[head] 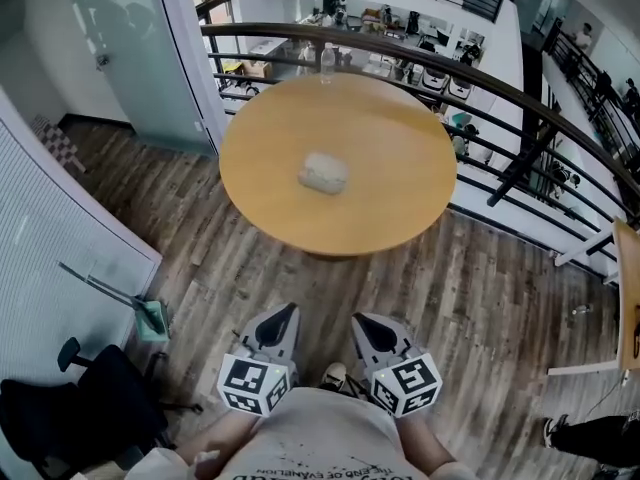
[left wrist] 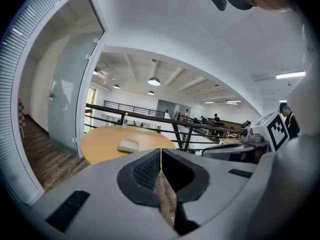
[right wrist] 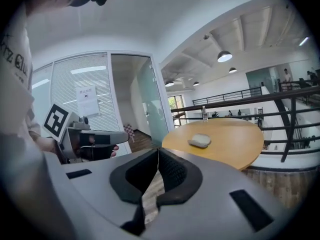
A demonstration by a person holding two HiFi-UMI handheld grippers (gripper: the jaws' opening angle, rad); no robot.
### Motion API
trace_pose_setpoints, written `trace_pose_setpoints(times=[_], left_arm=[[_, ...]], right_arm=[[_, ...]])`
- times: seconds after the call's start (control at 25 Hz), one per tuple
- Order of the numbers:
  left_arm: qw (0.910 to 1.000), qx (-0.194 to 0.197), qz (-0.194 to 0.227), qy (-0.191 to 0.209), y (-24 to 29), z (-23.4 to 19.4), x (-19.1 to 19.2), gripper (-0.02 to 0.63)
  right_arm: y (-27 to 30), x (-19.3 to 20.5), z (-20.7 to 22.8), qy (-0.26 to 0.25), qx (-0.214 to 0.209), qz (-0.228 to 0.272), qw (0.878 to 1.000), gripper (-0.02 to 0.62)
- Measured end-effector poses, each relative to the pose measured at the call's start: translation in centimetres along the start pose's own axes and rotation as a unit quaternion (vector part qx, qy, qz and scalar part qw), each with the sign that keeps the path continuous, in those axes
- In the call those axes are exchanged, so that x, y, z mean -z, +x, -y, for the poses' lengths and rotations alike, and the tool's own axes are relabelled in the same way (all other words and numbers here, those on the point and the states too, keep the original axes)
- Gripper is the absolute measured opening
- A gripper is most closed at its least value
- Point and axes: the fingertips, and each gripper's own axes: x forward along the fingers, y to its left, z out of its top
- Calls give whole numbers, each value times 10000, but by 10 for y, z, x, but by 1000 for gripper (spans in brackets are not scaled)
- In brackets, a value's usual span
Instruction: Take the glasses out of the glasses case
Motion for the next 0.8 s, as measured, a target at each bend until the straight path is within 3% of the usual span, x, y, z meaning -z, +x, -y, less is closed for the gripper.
trace_pose_setpoints(times=[0.48,0.8], left_arm=[[9999,-160,-43,0,20,23,4,28],[9996,-70,-131,-238,73,-12,0,28]], right_arm=[[-9,14,29,-125,-240,-113,9996,26],[37,8,60,-72,-200,-311,9993,26]])
